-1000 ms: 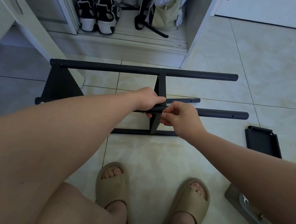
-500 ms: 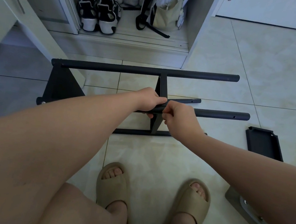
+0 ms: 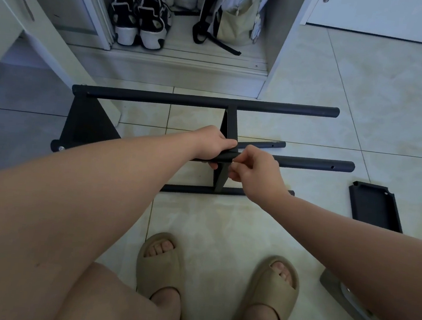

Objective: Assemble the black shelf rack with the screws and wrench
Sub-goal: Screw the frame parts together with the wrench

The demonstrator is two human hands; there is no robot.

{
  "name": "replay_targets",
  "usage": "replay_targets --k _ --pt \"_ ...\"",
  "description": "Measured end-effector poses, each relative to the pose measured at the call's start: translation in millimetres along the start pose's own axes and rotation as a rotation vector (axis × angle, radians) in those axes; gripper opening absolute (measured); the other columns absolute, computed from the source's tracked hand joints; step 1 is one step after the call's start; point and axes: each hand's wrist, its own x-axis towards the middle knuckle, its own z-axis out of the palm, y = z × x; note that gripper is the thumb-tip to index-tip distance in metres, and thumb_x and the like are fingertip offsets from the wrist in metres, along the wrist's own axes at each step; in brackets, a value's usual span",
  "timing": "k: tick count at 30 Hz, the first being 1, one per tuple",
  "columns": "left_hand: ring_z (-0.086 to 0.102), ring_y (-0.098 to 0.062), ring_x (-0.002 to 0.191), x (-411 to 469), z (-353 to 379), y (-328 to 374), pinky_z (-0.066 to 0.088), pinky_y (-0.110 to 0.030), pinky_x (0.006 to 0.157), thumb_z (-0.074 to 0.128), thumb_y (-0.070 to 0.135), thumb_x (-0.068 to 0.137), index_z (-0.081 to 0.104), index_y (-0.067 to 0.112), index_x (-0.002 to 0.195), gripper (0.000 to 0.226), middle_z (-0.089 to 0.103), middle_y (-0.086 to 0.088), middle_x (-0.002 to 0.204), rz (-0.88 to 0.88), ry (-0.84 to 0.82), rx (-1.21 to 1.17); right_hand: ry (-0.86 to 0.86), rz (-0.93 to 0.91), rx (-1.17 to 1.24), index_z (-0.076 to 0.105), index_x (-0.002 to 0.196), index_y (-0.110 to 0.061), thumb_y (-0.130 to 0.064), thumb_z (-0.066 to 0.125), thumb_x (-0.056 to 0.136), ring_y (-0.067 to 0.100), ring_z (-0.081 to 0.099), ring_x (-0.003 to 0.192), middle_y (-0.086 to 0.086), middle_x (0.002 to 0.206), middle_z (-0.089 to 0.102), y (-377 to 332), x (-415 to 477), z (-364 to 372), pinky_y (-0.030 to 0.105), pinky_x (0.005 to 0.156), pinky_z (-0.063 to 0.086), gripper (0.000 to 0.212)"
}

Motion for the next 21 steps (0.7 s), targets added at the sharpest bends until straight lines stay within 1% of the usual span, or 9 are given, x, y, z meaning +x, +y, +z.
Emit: replay_targets --k 1,3,5,8,10,12,16,19,21 --pt "0.063 -0.011 0.048 0.1 0.1 -0.3 0.042 -0.025 0.055 0.048 0.046 0.103 0.066 0.015 0.084 0.04 0.063 0.002 0.057 0.0 0.002 -0.002 -0.002 0.01 0.025 0.057 0.078 -0.017 -0.002 0.057 0.096 0.028 0.074 0.082 0.006 0.079 0.074 1.5 0.7 -0.1 0.053 0.083 0.059 0.023" --pt "0.063 -0.011 0.048 0.3 0.1 -0.6 0.043 -0.025 0.055 0.048 0.045 0.103 0.067 0.015 0.085 0.04 0.063 0.004 0.053 -0.001 0.004 -0.004 -0.015 0.028 0.08 0.057 0.08 -0.014 0.0 0.057 0.097 0.025 0.075 0.08 0.008 0.081 0.074 3.6 1.7 -1.3 0.052 0.086 0.059 0.022" --pt "0.064 -0.011 0.048 0.3 0.1 -0.9 0.043 -0.025 0.055 0.048 0.046 0.103 0.067 0.015 0.086 0.039 0.063 0.004 0.053 0.001 0.002 -0.004 -0.039 0.044 0.15 0.057 0.081 -0.01 0.002 0.057 0.098 0.026 0.075 0.08 0.012 0.084 0.074 4.3 2.4 -4.2 0.046 0.088 0.061 0.021" --pt "0.065 -0.011 0.05 1.4 0.0 -1.2 0.045 -0.025 0.056 0.048 0.046 0.103 0.067 0.015 0.087 0.039 0.064 0.001 0.061 0.007 -0.001 -0.002 -0.075 0.052 0.2 0.056 0.082 -0.007 0.005 0.056 0.098 0.026 0.074 0.077 0.018 0.087 0.072 2.2 3.1 -7.6 0.036 0.083 0.063 0.02" --pt "0.063 -0.009 0.047 1.5 -0.6 -1.3 0.045 -0.026 0.057 0.047 0.047 0.103 0.068 0.015 0.088 0.04 0.064 0.003 0.054 0.006 -0.003 0.011 -0.073 0.068 0.196 0.056 0.083 -0.007 0.005 0.056 0.098 0.023 0.073 0.074 0.017 0.086 0.071 0.3 3.9 -7.3 0.033 0.08 0.063 0.02" --pt "0.061 -0.006 0.044 1.9 -0.8 -1.6 0.044 -0.026 0.057 0.046 0.047 0.103 0.069 0.014 0.093 0.041 0.062 0.007 0.047 0.0 -0.007 0.017 -0.076 0.093 0.219 0.056 0.083 -0.006 0.005 0.056 0.099 0.022 0.072 0.072 0.016 0.086 0.071 -1.0 4.1 -7.3 0.034 0.079 0.063 0.019" --pt "0.06 -0.004 0.041 2.5 -0.3 -2.0 0.043 -0.027 0.056 0.046 0.048 0.103 0.07 0.014 0.096 0.042 0.062 0.007 0.046 -0.003 -0.004 0.023 -0.083 0.116 0.259 0.056 0.083 -0.006 0.005 0.057 0.099 0.023 0.071 0.071 0.017 0.085 0.071 -1.8 2.4 -9.1 0.036 0.081 0.063 0.019" --pt "0.059 -0.004 0.041 2.8 -0.9 -2.2 0.042 -0.027 0.056 0.046 0.048 0.102 0.068 0.015 0.09 0.042 0.062 0.007 0.045 -0.003 -0.002 0.026 -0.05 0.103 0.154 0.058 0.083 -0.009 0.002 0.057 0.099 0.023 0.073 0.073 0.016 0.088 0.072 -3.7 3.7 -6.3 0.039 0.084 0.062 0.019" --pt "0.06 -0.005 0.042 3.2 -1.1 -2.1 0.042 -0.027 0.057 0.046 0.049 0.102 0.068 0.015 0.091 0.042 0.062 0.007 0.045 -0.005 -0.005 0.026 -0.035 0.106 0.094 0.059 0.082 -0.011 0.0 0.058 0.098 0.022 0.074 0.073 0.013 0.085 0.073 -5.1 6.0 -4.5 0.043 0.086 0.061 0.019"
